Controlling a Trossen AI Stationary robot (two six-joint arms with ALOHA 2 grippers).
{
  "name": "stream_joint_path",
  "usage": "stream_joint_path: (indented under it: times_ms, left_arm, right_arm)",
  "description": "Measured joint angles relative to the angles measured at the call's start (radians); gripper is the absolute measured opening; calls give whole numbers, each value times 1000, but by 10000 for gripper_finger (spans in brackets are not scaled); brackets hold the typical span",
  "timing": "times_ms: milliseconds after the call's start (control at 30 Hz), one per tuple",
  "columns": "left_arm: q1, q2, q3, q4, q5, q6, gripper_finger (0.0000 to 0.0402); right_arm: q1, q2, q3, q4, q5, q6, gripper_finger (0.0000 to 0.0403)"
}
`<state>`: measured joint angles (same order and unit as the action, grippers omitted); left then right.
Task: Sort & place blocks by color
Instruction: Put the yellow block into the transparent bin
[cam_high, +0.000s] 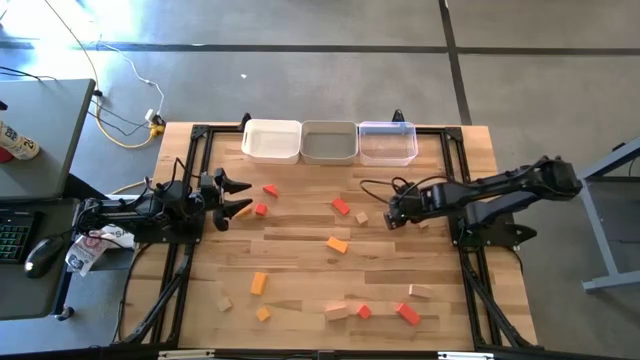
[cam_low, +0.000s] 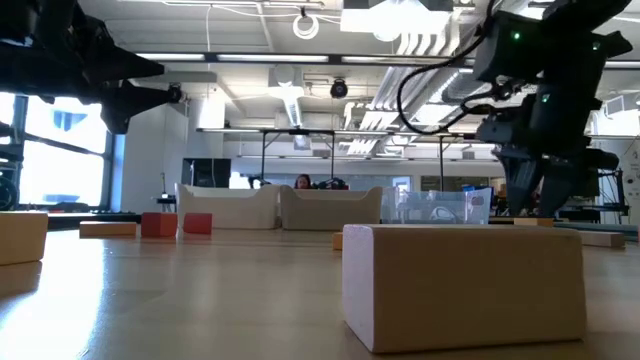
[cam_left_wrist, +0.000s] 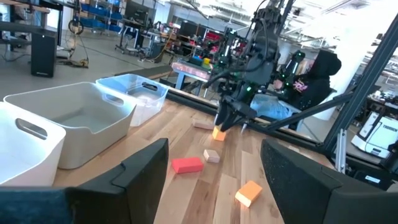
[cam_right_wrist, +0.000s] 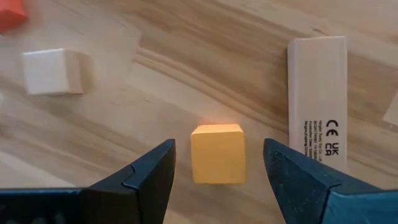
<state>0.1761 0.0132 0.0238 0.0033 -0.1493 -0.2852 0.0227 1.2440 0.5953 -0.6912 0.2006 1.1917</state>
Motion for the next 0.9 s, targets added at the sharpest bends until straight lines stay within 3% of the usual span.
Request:
stream_joint_path:
  times_ms: [300,600,900]
  left_arm:
    - [0,0,0,0,0,0,246]
    - [0,0,0,1,0,0,246]
    - [0,0,0,1,-2,0,246]
  right_arm:
    - [0,95,0,27,-35,6,222]
    - [0,125,1,58,-53,-5,106]
    - [-7,124,26,112,-57,-96,106]
